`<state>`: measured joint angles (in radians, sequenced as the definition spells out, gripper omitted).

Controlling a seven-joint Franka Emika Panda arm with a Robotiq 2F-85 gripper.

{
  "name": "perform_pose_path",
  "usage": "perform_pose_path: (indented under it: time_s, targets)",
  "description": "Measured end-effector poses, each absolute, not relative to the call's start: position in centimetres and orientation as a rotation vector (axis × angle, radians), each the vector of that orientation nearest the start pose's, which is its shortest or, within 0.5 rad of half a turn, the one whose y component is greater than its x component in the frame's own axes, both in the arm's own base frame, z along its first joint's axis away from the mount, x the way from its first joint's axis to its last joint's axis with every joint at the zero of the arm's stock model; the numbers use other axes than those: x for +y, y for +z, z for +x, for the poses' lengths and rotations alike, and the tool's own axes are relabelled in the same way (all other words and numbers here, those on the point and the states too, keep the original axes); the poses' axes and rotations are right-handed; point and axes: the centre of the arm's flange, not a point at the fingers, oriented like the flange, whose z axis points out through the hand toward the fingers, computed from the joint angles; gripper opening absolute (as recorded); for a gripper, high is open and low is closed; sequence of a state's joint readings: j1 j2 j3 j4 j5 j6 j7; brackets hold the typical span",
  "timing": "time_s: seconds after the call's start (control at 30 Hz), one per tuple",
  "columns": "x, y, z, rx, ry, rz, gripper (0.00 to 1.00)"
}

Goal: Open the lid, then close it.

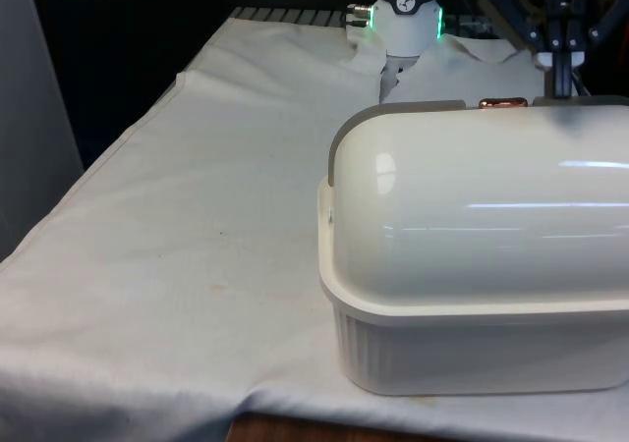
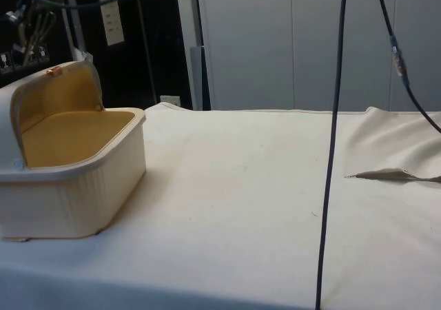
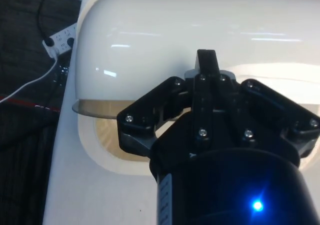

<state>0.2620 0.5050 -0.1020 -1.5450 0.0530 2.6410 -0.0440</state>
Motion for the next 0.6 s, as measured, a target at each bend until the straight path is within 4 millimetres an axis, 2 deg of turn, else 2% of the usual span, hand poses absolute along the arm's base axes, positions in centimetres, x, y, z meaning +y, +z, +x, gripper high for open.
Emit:
perform_pose_path:
  time_s: [0.3, 0.6]
  targets:
    - [12.5, 42.2, 71.5, -0.307, -0.878, -2.978, 0.0]
    - [12.2, 40.7, 71.0, -0.31, -0.827, -2.997, 0.0]
